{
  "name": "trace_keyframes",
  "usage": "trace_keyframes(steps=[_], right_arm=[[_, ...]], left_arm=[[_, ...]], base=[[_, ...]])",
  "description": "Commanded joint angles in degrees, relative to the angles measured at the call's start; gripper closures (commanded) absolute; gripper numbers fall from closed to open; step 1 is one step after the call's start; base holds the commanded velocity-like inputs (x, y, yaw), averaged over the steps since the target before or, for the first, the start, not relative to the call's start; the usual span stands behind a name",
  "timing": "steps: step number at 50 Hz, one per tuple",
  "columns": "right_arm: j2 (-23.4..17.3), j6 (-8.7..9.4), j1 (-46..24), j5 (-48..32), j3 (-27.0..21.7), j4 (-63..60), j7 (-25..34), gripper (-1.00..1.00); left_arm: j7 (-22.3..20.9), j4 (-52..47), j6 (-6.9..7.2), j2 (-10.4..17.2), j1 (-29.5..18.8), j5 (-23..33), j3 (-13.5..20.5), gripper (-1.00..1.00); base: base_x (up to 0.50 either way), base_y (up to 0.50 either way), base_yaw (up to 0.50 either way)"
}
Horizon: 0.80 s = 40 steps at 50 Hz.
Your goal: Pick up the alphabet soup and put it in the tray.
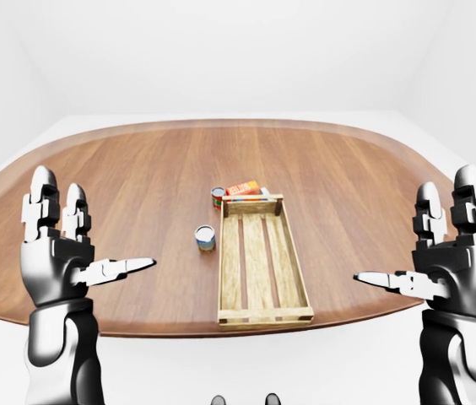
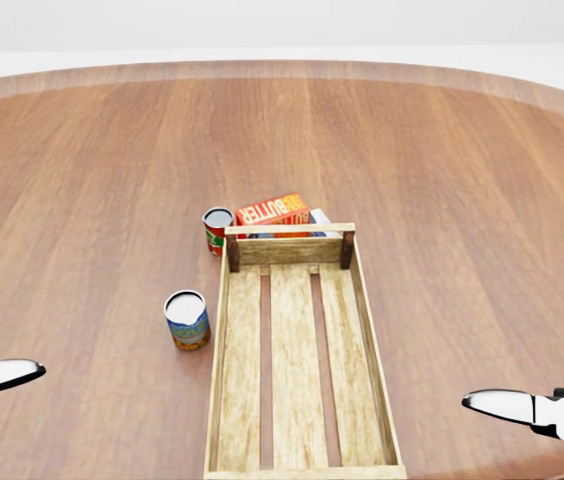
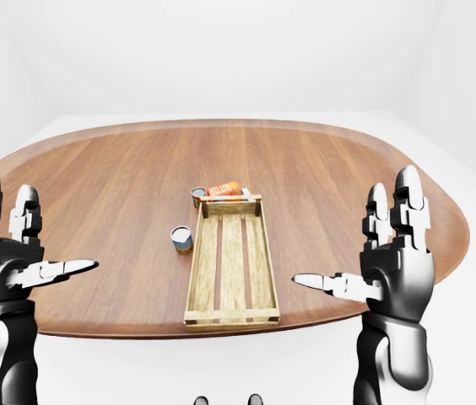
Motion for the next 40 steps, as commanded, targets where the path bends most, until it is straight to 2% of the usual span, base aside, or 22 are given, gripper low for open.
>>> trace_keyframes(steps=[1,8,18,30,40], right_arm=[[-0.08,0.0,-0.08,-0.57,0.61,1.01,0.13,-1.0],[-0.15,0.0,-0.1,-0.32,1.02,1.26,0.3,-1.0],[-0.2,0.0,-0.18,-1.58,1.14,1.45,-0.24,-1.0],[-0.2,0.0,-0.07,-1.83,1.42,1.06,-0.2,-1.0],[-0.05,0.0,0.01,-1.7,1.36,0.7,-0.38,-1.0]], left_arm=[[-0.2,-1.82,0.0,-0.16,0.32,-0.58,0.96,-1.0],[-0.08,-1.58,0.0,-0.17,0.1,-0.55,0.86,-1.0],[-0.08,-1.86,0.0,-0.21,0.16,-0.28,0.62,-1.0],[0.06,-2.23,0.0,-0.2,0.18,-0.47,0.81,-1.0],[-0.43,-2.75,0.0,-0.23,0.46,-0.18,0.94,-1.0]], base=[[0.5,0.0,0.0],[0.5,0.0,0.0],[0.5,-0.26,0.0],[0.5,-0.1,0.0],[0.04,0.0,0.0]])
